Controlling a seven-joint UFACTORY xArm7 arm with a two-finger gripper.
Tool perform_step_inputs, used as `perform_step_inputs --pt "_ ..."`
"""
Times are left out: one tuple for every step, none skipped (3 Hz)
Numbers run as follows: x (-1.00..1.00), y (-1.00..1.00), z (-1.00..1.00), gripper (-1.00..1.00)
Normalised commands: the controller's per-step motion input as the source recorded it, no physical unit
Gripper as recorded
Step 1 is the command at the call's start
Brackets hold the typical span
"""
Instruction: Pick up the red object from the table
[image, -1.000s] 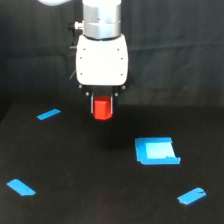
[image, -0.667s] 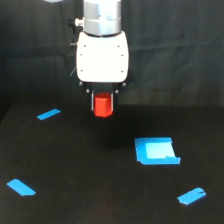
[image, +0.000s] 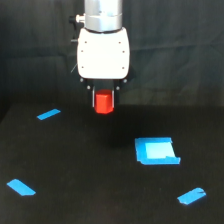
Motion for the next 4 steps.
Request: perform_step_inputs --pt "0.00 0.07 0.09 -0.98" --pt "0.03 0.03 0.08 -1.00" --pt "-0.02 0.01 0.08 -1.00" --pt "0.06 0.07 0.08 -1.00"
